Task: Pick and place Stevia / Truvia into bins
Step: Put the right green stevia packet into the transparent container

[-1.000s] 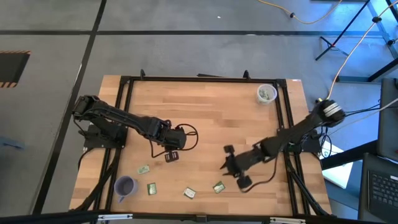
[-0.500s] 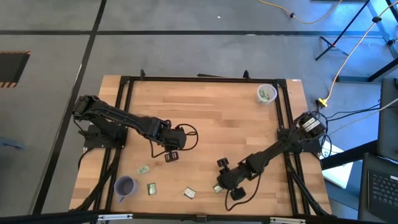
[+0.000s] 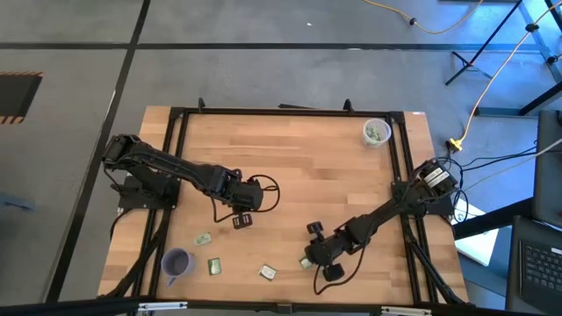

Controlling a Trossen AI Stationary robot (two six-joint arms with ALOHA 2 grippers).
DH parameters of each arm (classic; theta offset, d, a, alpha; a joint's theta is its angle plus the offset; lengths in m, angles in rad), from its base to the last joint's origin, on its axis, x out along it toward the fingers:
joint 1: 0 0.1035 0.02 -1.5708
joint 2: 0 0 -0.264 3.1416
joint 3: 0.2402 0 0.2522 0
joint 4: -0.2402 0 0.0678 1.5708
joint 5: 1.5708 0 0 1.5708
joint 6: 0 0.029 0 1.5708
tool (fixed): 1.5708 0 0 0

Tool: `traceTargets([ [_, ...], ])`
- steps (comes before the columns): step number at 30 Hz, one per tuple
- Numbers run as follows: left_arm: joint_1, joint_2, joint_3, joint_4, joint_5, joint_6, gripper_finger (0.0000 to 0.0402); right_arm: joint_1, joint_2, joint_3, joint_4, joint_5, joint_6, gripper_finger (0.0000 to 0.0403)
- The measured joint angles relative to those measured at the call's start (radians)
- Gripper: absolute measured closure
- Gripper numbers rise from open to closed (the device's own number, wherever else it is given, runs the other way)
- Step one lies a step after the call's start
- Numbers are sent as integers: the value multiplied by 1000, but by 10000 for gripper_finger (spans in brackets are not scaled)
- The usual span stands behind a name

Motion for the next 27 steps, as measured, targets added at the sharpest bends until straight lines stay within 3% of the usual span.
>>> traceTargets([
  [10, 0, 0, 0, 0, 0, 0, 313, -1, -9, -2, -7, -3, 1, 398],
  [16, -5, 0, 0, 0, 0, 0, 313, 0, -154, -5, -91, -7, 2, 401],
  [20, -14, 0, 0, -4, 3, 0, 313, -17, -316, -5, -225, 127, 26, 401],
  [27, -49, 0, -1, -7, 4, -3, 313, -105, -643, -3, -574, 553, 210, 402],
])
